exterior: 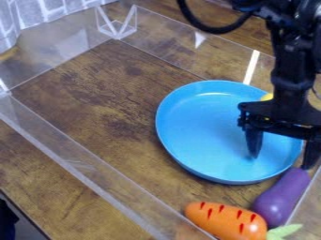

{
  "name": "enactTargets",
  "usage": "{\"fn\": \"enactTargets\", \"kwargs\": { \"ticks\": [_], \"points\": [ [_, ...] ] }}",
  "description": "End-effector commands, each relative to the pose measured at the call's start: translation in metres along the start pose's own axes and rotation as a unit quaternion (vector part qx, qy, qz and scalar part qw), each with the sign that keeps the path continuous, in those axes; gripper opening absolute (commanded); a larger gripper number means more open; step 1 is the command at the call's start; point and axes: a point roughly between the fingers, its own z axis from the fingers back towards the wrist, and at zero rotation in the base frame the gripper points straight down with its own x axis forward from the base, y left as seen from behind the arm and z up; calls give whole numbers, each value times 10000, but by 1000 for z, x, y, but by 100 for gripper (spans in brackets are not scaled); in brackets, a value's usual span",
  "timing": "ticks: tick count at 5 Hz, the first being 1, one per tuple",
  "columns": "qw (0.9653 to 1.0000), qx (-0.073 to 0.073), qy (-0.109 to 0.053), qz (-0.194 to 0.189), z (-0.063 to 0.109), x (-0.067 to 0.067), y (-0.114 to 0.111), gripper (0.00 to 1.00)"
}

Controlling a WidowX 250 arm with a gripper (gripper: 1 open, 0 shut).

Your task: Remove the carrot from the blue tray and put it on the table

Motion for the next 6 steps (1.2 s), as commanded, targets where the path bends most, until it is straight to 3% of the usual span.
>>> {"fn": "enactTargets", "kwargs": {
  "ticks": [1,6],
  "points": [
    [9995,-148,-208,-199,15,-9,-12,100],
    [9985,319,328,-303,-18,-36,1,100]
  ]
}}
